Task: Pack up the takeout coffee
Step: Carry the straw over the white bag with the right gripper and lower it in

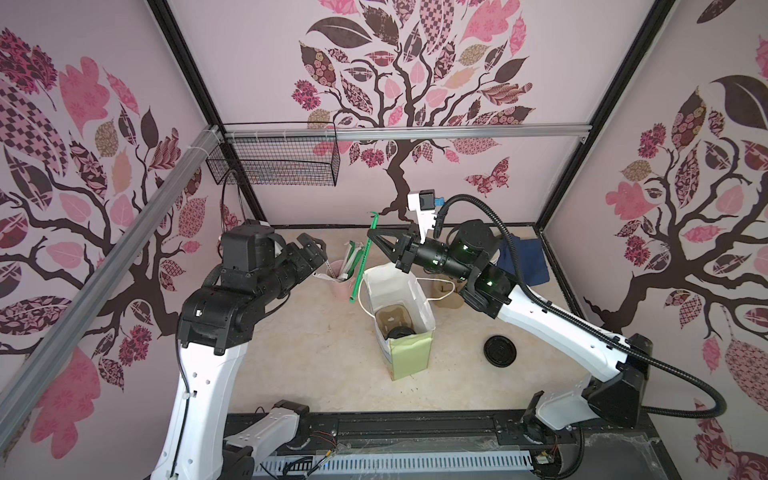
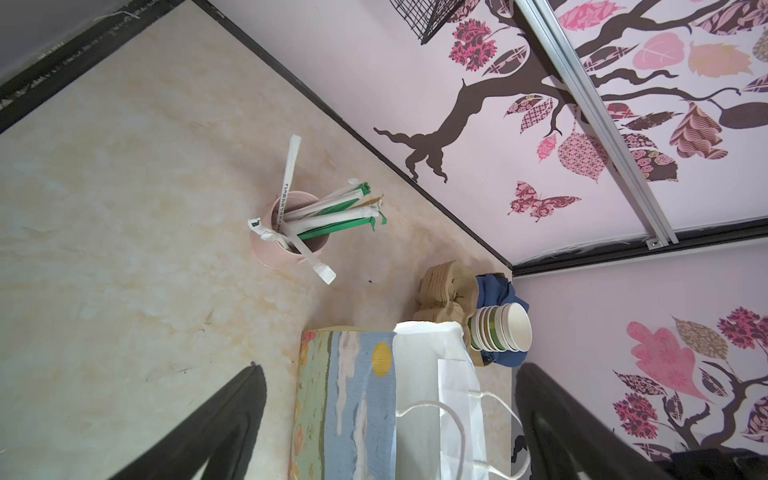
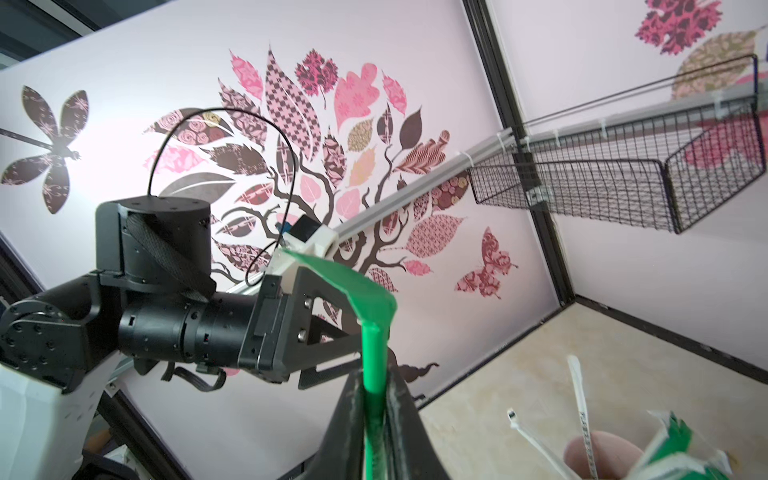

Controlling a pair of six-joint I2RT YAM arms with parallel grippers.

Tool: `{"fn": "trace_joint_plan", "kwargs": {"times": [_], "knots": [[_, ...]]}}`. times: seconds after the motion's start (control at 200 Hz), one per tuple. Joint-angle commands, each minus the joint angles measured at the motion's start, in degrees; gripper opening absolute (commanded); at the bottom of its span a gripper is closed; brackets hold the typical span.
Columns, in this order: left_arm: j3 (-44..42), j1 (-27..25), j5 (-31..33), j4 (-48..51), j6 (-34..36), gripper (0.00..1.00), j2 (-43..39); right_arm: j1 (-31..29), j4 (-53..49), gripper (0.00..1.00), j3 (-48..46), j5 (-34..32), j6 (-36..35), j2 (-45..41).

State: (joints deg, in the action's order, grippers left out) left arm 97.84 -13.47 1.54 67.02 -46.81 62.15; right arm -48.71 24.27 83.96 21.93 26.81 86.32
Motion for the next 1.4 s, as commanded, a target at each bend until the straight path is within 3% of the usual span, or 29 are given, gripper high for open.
{"fn": "trace_joint_plan", "kwargs": {"times": [0.0,0.14,0.33,0.525,0.62,0.68,1.065,1.191,1.311,1.396], "knots": [[-1.2,0.1,2.2,0.9,-0.4,0.97,-0.4,-0.5,6.9,0.12,2.7,1.0,-1.1,2.4],[-1.0,0.1,3.0,1.2,-0.3,0.97,-0.6,-0.5,5.4,0.09,2.8,-0.9,-1.9,2.0],[-0.1,0.0,3.8,2.6,0.8,0.97,-0.6,-0.5,-8.4,0.08,6.4,-6.7,-0.9,-4.9],[-0.8,0.1,1.2,2.3,3.2,0.97,-0.5,-0.4,-33.7,0.05,6.1,-16.0,-0.8,-14.3],[-1.5,0.1,-2.4,1.2,4.6,0.97,0.1,-0.4,-49.2,0.03,7.0,-23.2,-0.7,-15.4],[-2.0,0.1,-5.0,0.4,5.0,0.97,0.6,-0.4,-54.5,0.03,7.6,-23.6,-0.5,-14.3],[-3.4,0.1,-16.6,-0.8,7.1,0.96,2.7,-0.9,-53.7,0.04,9.9,-16.9,2.5,0.3],[-3.4,-1.0,-15.5,1.1,6.8,0.94,3.0,-2.4,-56.8,0.07,11.9,-14.7,1.2,5.2],[-0.2,-7.8,-6.8,6.0,7.6,0.94,5.3,-3.3,-57.9,0.08,13.2,-12.9,4.5,8.0],[0.2,-8.4,-6.1,7.2,6.8,0.94,6.2,-3.9,-57.5,0.08,13.2,-12.6,6.9,8.9]]}}
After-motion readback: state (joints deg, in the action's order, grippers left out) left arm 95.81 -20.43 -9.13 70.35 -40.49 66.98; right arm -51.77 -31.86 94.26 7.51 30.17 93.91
